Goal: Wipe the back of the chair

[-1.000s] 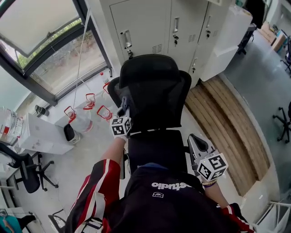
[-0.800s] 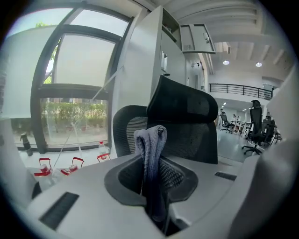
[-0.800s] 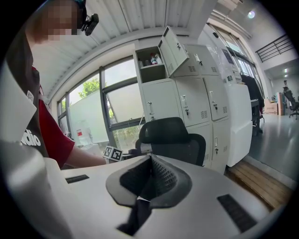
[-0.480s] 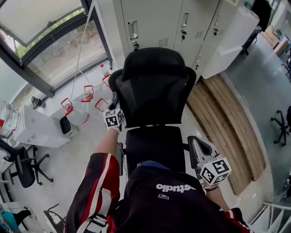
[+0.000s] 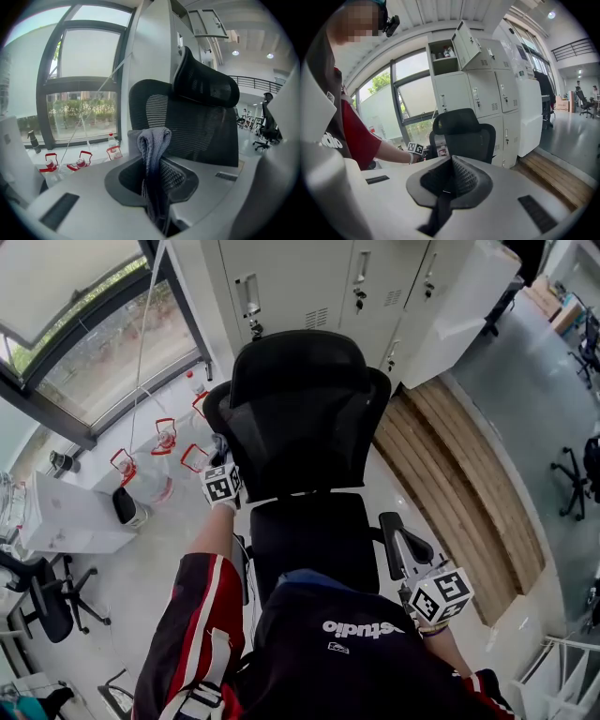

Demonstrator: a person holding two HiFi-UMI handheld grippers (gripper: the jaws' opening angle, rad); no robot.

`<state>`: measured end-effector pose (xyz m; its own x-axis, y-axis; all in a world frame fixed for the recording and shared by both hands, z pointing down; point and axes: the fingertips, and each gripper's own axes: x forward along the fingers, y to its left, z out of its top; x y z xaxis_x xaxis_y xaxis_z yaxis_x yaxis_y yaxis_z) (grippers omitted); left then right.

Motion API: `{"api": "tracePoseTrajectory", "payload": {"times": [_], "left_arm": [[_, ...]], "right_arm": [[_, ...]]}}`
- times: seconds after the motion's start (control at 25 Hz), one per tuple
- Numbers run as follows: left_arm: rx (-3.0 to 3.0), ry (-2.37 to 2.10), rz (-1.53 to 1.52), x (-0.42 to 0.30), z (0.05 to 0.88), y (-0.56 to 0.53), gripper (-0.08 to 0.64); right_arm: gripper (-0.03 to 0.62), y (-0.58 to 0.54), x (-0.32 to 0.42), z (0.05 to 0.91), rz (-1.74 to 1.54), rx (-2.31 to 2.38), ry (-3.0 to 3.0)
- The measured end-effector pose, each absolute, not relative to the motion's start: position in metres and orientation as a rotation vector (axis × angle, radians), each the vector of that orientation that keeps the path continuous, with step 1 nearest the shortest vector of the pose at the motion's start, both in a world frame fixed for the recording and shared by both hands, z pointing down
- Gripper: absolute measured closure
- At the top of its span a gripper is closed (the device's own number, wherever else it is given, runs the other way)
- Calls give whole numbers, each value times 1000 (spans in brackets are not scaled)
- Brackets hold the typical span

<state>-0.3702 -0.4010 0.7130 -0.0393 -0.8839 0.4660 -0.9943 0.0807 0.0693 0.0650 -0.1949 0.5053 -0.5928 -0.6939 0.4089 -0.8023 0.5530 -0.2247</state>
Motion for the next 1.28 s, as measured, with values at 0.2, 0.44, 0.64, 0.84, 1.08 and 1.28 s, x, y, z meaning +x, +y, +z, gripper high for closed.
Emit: {"api": "tracePoseTrajectory", "payload": {"times": [0.2,0.44,0.64,0.84,1.08,1.28], "left_arm": [[1849,-1994,373,-359,714,-410,499],[1909,-1953,374,-332,710,-423,499],[1944,-1915,367,-302,709,-441,499],[2013,-1846,375,-260,709,-455,499],[2069,-1782,384,-214,711,-471,499],[2122,-1721,392,-178,712,-483,499]], "right_arm": [[577,-196,72,506,579,1280,-2505],[577,-198,80,504,596,1327,-2498],[577,-199,86,504,603,1354,-2487],[577,-197,100,503,609,1405,-2468],[577,-194,116,501,617,1466,-2443],[577,-193,128,503,633,1508,-2414]]}}
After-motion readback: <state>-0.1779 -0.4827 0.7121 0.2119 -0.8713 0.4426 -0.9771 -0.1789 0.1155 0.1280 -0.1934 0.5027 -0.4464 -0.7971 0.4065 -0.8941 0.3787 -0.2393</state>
